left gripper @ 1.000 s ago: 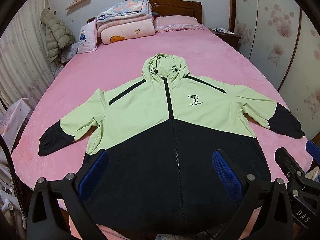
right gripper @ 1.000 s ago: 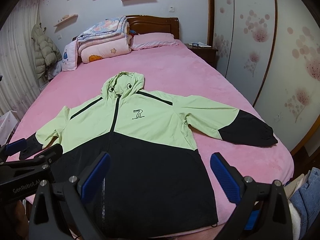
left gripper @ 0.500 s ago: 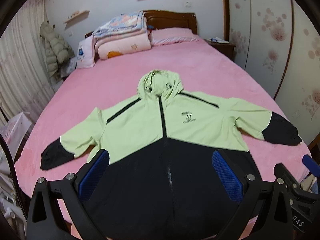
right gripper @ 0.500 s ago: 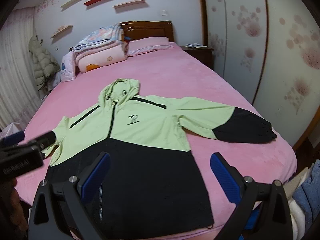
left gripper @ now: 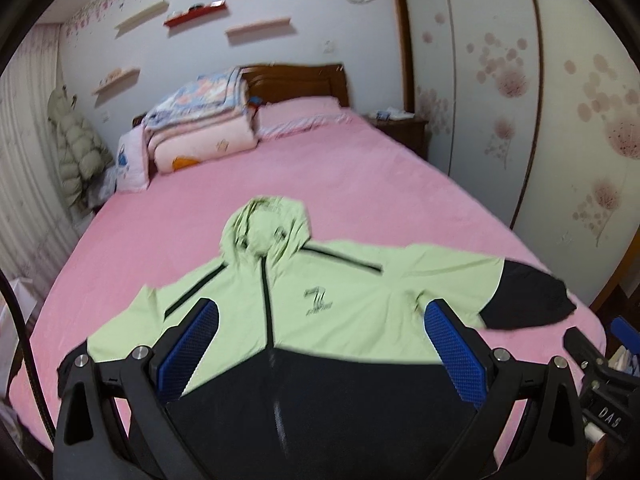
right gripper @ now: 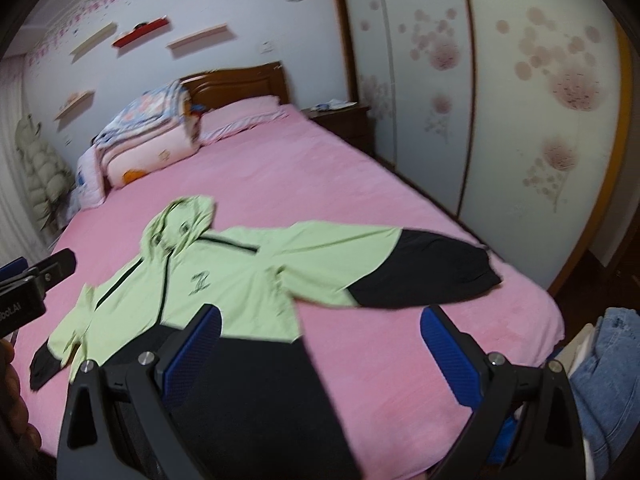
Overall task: Fold large clothes
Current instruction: 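Move the right tool to the black sleeve cuff and close on it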
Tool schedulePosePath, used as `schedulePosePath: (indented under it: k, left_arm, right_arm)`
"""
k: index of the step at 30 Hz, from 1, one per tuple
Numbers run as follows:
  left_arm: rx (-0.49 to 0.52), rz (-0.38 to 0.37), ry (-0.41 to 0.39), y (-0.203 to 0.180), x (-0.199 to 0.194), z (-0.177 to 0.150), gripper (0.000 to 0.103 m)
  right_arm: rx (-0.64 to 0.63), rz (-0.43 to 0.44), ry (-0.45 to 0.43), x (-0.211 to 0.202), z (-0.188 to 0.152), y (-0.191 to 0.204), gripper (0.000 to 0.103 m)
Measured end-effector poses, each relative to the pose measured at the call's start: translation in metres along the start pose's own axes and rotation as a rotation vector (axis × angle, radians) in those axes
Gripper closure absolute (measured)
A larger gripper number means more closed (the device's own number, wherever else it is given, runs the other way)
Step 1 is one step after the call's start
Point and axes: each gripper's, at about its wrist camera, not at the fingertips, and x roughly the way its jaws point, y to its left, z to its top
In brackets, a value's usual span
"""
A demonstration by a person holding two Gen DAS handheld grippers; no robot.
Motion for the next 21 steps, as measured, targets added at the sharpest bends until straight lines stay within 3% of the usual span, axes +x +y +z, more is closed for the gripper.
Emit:
schedulePosePath:
  k: [6, 9, 15, 21]
  left_arm:
    - [0.008, -0.144, -0.021, -0.034, 0.019, 0.019, 0.001]
    - [0.011, -0.2, 0.027, -0.058, 0.04, 0.026, 0.001]
    - [0.087, -0.206, 0.048, -0.109, 0.076, 0.032, 0.001]
    - [0.091, -0.262, 0.156, -0.146, 0.128, 0.026, 0.001]
  right_arm:
    - [0.072, -0.098, -0.018, 0.022, 0.021, -0.051, 0.003]
    - [0.104, -0.15, -0.016, 0.034, 0.026, -0.072, 0.003]
    - [0.135, -0.246, -0.021, 0.061, 0.028, -0.107, 0.003]
    - [0.202, -0.296, 0.057, 0.104, 0.019, -0.15, 0.008]
